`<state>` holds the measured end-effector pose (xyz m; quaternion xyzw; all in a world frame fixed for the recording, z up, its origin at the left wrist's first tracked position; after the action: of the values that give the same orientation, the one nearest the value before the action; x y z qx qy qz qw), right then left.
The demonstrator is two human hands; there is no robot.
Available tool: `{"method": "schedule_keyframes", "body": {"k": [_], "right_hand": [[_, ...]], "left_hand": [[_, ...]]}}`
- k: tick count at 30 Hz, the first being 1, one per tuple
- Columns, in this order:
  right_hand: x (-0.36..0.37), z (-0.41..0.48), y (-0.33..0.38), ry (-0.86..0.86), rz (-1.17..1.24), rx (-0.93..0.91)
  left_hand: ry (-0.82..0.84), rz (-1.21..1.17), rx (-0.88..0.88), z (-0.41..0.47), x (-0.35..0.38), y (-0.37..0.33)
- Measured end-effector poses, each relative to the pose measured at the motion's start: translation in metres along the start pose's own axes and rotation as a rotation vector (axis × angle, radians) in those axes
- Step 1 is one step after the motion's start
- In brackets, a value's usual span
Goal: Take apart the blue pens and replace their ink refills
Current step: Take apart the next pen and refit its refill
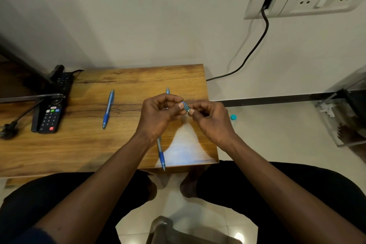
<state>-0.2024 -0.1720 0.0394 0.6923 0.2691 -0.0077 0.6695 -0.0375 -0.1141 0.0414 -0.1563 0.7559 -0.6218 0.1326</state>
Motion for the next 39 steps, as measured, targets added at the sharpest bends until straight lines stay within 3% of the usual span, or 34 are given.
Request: {"method": "schedule_keyframes", "body": {"k": [11, 18, 27, 32, 39], "right_hand": [[-0.002, 0.000, -0.001, 0.000, 0.011, 0.013], [0.001, -0.003, -0.001, -0.037, 0.146, 0.088], [0.003, 0.001, -0.017, -0.043, 0.082, 0.271], [0.004, 0.009, -0.022, -0.068, -0.119, 0.286], [0.009, 0.014, -0.022, -0.072, -0.283, 0.241]], "left_hand": [[0.091, 0.123, 0.048, 0.003, -0.003, -0.004], [0.076, 0.035, 0.044, -0.002, 0.005, 0.000], [0.134, 0.535, 0.093, -0.005, 0.007, -0.005], [0.018, 0.647, 0.102, -0.002, -0.015, -0.012], [0.023, 0.807, 0.054, -0.010, -0.028, -0.009]]}}
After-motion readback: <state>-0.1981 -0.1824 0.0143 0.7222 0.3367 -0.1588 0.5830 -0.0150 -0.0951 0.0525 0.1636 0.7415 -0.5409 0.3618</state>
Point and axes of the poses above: each hand's wrist, its own z-axis towards the middle knuckle, its own x-axis out of the palm, y = z × x, the point moved 3 cm from there along z, towards the middle knuckle, and after that the axes turned 2 degrees about -y, right-handed, at the moved point
